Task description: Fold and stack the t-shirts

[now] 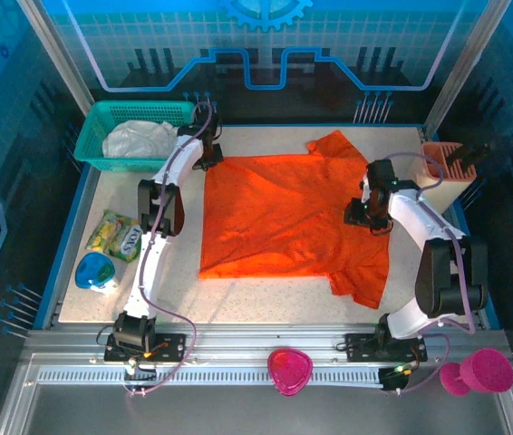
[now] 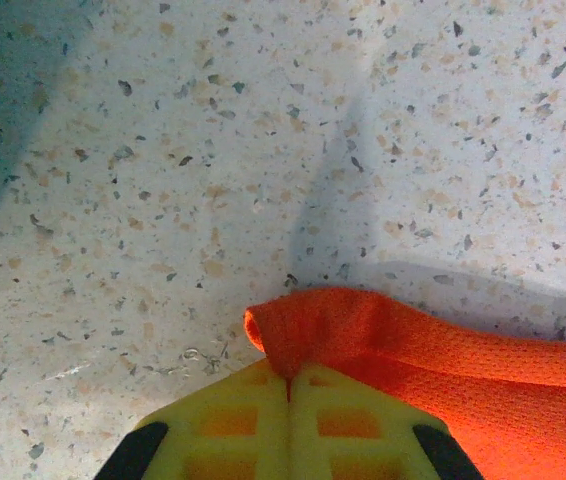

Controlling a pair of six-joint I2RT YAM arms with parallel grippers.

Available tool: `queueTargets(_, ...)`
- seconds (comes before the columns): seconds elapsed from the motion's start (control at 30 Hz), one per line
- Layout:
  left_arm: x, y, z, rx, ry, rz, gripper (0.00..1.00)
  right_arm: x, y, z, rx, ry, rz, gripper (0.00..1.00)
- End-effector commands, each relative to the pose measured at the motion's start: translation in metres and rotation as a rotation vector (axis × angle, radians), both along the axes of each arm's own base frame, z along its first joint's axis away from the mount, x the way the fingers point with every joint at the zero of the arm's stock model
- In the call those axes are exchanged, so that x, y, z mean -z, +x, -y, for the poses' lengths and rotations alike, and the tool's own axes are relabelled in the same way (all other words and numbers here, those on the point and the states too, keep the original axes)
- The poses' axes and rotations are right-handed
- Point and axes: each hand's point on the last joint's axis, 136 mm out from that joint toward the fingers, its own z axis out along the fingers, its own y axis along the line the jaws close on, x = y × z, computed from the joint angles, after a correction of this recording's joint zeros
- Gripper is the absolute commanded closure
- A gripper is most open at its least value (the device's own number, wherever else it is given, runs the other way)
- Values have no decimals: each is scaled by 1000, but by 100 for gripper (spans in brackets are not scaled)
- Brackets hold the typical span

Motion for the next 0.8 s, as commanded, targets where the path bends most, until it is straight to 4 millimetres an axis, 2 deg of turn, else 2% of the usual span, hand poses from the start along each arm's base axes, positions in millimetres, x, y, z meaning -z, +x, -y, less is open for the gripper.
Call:
queueTargets(0.0, -15, -6, 44, 106, -75, 16, 100, -26, 40, 8, 0, 21, 102, 51)
queueTargets(0.1, -40, -8, 60, 147, -72, 60, 100, -41, 80, 20, 13, 24, 178, 46)
queueTargets(0.23, -68, -13, 72, 172, -75, 107, 100, -44, 135, 37, 24, 1, 220, 40)
queueTargets(0.37, -88, -20, 76, 180, -78, 136, 100, -27, 185, 47, -8, -38, 190, 40)
queueTargets(0.47, -93, -23, 77, 182, -80, 141, 100, -6, 212, 55, -33, -84, 145, 41)
queueTargets(0.6, -95, -27, 76, 184, -78, 137, 100, 20, 232, 67, -58, -152, 86, 40)
queueTargets(0.77, -91, -30, 75, 187, -75, 128, 100, 41, 235, 81, -60, -219, 32, 37)
